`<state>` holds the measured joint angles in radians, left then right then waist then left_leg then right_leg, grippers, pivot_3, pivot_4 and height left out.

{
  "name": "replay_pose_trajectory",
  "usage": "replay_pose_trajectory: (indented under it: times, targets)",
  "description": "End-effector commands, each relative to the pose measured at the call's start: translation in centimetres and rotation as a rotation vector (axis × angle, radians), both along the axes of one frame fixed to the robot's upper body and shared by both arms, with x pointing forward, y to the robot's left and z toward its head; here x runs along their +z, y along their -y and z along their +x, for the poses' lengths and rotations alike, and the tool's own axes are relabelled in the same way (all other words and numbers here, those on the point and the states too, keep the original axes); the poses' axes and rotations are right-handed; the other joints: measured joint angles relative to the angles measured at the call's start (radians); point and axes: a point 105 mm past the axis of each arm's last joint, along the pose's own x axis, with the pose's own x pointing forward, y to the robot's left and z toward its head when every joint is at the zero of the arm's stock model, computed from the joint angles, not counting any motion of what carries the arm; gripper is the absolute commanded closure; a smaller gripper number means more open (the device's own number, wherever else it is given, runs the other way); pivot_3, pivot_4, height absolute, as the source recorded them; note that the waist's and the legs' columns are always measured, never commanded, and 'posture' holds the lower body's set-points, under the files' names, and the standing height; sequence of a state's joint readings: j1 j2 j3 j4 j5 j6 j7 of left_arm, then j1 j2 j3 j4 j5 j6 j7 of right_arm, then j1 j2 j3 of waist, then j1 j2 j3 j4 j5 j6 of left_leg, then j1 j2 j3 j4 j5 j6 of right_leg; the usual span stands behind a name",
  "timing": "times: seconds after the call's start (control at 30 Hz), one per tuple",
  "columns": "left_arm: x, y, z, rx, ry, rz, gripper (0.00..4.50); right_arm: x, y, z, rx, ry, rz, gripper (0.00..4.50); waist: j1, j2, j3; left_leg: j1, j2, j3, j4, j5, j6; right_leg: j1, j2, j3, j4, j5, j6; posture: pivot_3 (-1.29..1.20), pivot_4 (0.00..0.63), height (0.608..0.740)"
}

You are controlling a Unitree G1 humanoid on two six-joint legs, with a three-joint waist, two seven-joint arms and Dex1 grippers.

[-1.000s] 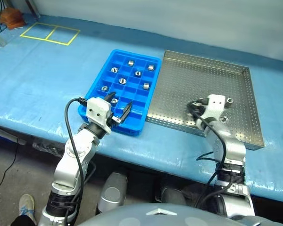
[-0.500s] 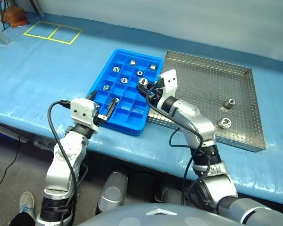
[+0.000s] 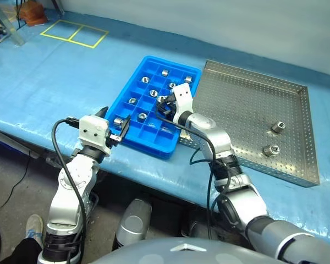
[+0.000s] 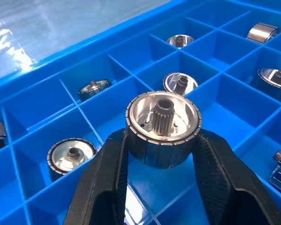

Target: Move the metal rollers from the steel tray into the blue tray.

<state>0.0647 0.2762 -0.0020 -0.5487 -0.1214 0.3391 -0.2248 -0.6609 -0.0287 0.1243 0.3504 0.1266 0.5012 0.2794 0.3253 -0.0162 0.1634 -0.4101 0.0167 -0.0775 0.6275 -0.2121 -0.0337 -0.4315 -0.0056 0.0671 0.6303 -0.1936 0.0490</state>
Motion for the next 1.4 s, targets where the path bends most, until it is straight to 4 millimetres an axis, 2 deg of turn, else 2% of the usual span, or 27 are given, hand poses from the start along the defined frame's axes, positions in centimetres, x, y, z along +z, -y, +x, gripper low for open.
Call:
replay_pose_trajectory:
  times: [0.03, 0.13, 0.2, 0.33, 0.43, 0.5, 0.53, 0.57, 0.6, 0.67, 0.7, 0.73, 0.83, 0.93, 1.0, 1.07, 1.2, 1.3, 1.4]
  targets:
    - [1.3, 0.5, -0.2, -0.02, 0.051, 0.005, 0.92, -0.4, 1.0, 0.8, -0.051, 0.014, -0.067, 2.11, 0.005, 0.0, 0.0, 0.0, 0.0, 0.0, 0.0, 0.0, 0.0, 0.0, 0.0, 0.0, 0.0, 0.0, 0.0, 0.46, 0.15, 0.74]
    - [1.3, 0.4, -0.3, -0.018, 0.05, 0.006, 0.92, -0.4, 1.4, 0.7, -0.06, 0.022, -0.068, 1.2, 0.015, 0.0, 0.0, 0.0, 0.0, 0.0, 0.0, 0.0, 0.0, 0.0, 0.0, 0.0, 0.0, 0.0, 0.0, 0.47, 0.15, 0.74]
    - [1.4, 0.4, -0.3, -0.017, 0.053, 0.003, 0.92, 0.3, 1.7, 0.1, -0.032, 0.036, 0.013, 0.57, 0.024, 0.0, 0.0, 0.0, 0.0, 0.0, 0.0, 0.0, -0.001, 0.0, 0.0, 0.0, 0.0, 0.0, 0.0, 0.47, 0.15, 0.74]
    - [1.7, 0.8, -0.2, -0.026, 0.069, -0.026, 0.92, 3.1, 3.3, -3.0, 0.098, 0.122, 0.261, 0.57, 0.049, 0.0, 0.0, -0.001, 0.0, -0.001, 0.0, -0.001, -0.001, 0.001, 0.0, 0.0, -0.003, 0.0, 0.0, 0.44, 0.15, 0.74]
    - [1.5, 1.2, 0.2, -0.031, 0.064, -0.027, 0.92, 7.7, 4.5, -8.0, 0.356, 0.195, 0.588, 0.57, 0.051, 0.001, 0.001, -0.003, 0.0, -0.001, 0.001, -0.001, 0.0, 0.001, -0.001, 0.0, -0.004, 0.001, 0.001, 0.4, 0.15, 0.74]
    - [1.4, 1.6, 0.4, -0.049, 0.062, -0.031, 0.92, 10.1, 6.8, -10.4, 0.444, 0.249, 0.755, 0.57, 0.045, 0.003, 0.002, -0.003, 0.0, -0.001, 0.002, -0.001, 0.0, 0.001, 0.0, 0.0, -0.003, 0.001, 0.002, 0.39, 0.15, 0.74]
    - [1.4, 1.9, 0.5, -0.06, 0.063, -0.038, 0.92, 10.9, 8.4, -10.6, 0.405, 0.292, 0.788, 0.57, 0.043, 0.004, 0.002, -0.002, 0.0, -0.001, 0.002, -0.001, 0.0, 0.001, 0.0, 0.0, -0.003, 0.001, 0.002, 0.38, 0.15, 0.74]
    - [1.4, 2.2, 0.5, -0.069, 0.065, -0.043, 0.92, 11.4, 10.4, -10.0, 0.308, 0.342, 0.795, 0.57, 0.038, 0.004, 0.002, -0.001, 0.0, -0.001, 0.003, -0.001, 0.0, 0.002, 0.0, 0.0, -0.003, 0.001, 0.002, 0.38, 0.15, 0.74]
    - [1.4, 2.5, 0.6, -0.085, 0.066, -0.045, 0.92, 12.0, 13.5, -8.8, 0.137, 0.39, 0.841, 0.57, 0.033, 0.004, 0.002, -0.001, 0.001, 0.0, 0.003, -0.001, 0.0, 0.002, 0.0, 0.0, -0.003, 0.001, 0.002, 0.37, 0.15, 0.74]
    - [1.4, 3.0, 0.6, -0.104, 0.068, -0.043, 0.92, 12.8, 18.4, -7.8, -0.108, 0.462, 0.959, 0.57, 0.025, 0.003, 0.002, 0.0, 0.003, 0.001, 0.005, -0.001, 0.0, 0.002, 0.002, 0.0, -0.003, 0.001, 0.002, 0.37, 0.15, 0.74]
    - [1.4, 3.1, 0.6, -0.106, 0.067, -0.045, 0.92, 12.4, 21.5, -7.1, -0.3, 0.478, 0.939, 0.57, 0.022, 0.003, 0.002, -0.001, 0.003, 0.002, 0.005, -0.001, 0.0, 0.002, 0.002, 0.0, -0.003, 0.001, 0.002, 0.37, 0.15, 0.74]
    - [1.3, 3.1, 0.7, -0.106, 0.067, -0.047, 0.92, 12.1, 23.4, -6.8, -0.423, 0.487, 0.913, 0.57, 0.02, 0.003, 0.002, -0.001, 0.003, 0.003, 0.006, -0.001, 0.0, 0.002, 0.002, 0.0, -0.003, 0.001, 0.002, 0.37, 0.15, 0.74]
    - [1.1, 3.2, 0.7, -0.106, 0.063, -0.052, 0.92, 8.6, 27.1, -5.2, -0.764, 0.349, 0.634, 0.57, 0.016, 0.003, 0.001, -0.001, 0.003, 0.004, 0.005, -0.001, 0.0, 0.001, 0.001, 0.001, -0.003, 0.001, 0.002, 0.36, 0.15, 0.74]
    - [1.0, 3.3, 0.6, -0.107, 0.061, -0.053, 0.92, 5.4, 28.6, -4.5, -0.948, 0.209, 0.444, 0.57, 0.004, 0.004, 0.001, -0.001, 0.003, 0.006, 0.003, -0.002, 0.001, 0.0, 0.001, 0.003, -0.002, 0.003, 0.001, 0.37, 0.15, 0.74]
    - [1.0, 3.2, 0.6, -0.105, 0.061, -0.053, 0.92, 1.8, 28.9, -4.3, -1.01, 0.016, 0.228, 0.57, -0.005, 0.005, 0.0, -0.001, 0.003, 0.006, 0.002, -0.002, 0.002, -0.001, 0.001, 0.003, -0.002, 0.006, 0.0, 0.39, 0.15, 0.74]
    - [0.8, 3.0, 0.4, -0.093, 0.056, -0.042, 0.92, -1.1, 29.2, -5.1, -1.099, -0.117, 0.064, 0.57, -0.006, 0.005, 0.0, -0.001, 0.003, 0.006, 0.002, -0.003, 0.002, -0.001, 0.001, 0.004, -0.002, 0.006, -0.002, 0.39, 0.15, 0.74]
    - [0.7, 2.8, 0.2, -0.084, 0.055, -0.046, 0.92, -2.1, 27.5, -5.5, -1.014, -0.197, 0.125, 0.57, -0.005, 0.005, 0.0, -0.002, 0.003, 0.006, 0.003, -0.003, 0.003, 0.0, 0.001, 0.004, -0.003, 0.004, -0.003, 0.4, 0.15, 0.74]
    - [0.6, 2.8, 0.2, -0.082, 0.053, -0.045, 0.92, -2.2, 29.4, -6.6, -1.105, -0.187, -0.011, 0.57, -0.005, 0.005, 0.0, -0.002, 0.002, 0.006, 0.006, -0.003, 0.003, 0.001, 0.001, 0.004, -0.003, 0.002, 0.001, 0.4, 0.15, 0.74]
    - [0.5, 2.9, 0.2, -0.088, 0.05, -0.044, 0.92, -1.3, 30.6, -7.2, -1.131, -0.138, -0.02, 0.57, -0.01, 0.006, 0.0, -0.002, 0.002, 0.006, 0.009, -0.003, 0.003, 0.001, 0.001, 0.004, -0.003, 0.002, 0.002, 0.39, 0.15, 0.74]
